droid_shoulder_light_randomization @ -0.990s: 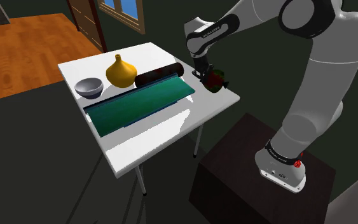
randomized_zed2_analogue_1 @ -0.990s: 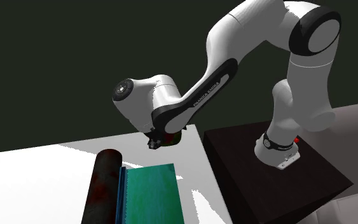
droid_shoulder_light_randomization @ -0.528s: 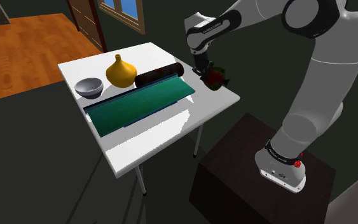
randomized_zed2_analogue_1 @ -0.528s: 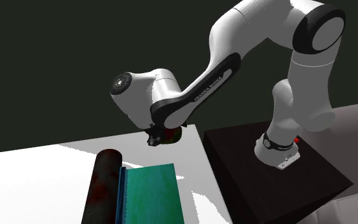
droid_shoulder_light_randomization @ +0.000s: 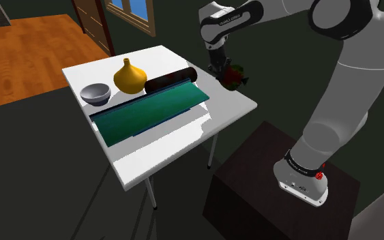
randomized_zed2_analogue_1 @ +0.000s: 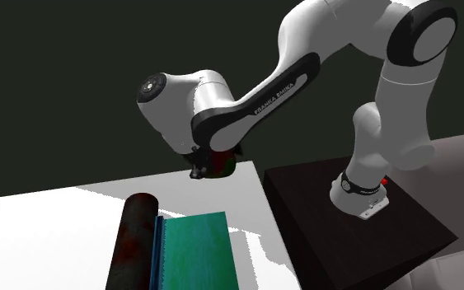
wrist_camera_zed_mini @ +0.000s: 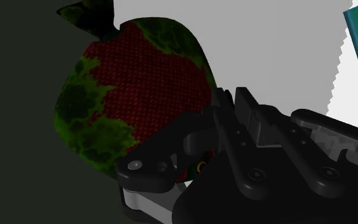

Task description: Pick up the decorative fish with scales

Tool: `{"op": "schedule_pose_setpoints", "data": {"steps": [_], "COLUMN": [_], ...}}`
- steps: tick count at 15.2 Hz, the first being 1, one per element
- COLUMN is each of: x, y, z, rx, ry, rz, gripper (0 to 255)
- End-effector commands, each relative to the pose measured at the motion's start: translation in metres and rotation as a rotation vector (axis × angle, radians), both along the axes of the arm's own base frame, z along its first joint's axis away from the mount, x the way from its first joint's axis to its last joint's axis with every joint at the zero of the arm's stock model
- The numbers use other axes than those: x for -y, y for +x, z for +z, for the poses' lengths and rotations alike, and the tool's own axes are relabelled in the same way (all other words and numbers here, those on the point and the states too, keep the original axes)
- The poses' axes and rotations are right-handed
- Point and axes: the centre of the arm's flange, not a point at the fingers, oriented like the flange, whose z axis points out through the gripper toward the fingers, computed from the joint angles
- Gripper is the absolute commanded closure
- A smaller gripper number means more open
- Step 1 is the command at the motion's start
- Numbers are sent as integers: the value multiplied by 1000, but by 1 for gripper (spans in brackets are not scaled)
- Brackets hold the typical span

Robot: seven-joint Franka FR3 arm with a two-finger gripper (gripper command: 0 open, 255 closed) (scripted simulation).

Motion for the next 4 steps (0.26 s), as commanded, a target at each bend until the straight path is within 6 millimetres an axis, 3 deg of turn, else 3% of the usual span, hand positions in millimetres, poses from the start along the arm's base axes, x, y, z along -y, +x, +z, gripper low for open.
{"op": "schedule_pose_setpoints", "data": {"steps": [1, 4], "x": [-1, -1], "y": [0, 0], "z": [11, 17], "rx": [0, 0], "ry": [0, 0], "rz": [0, 0], "gripper": [255, 255]}}
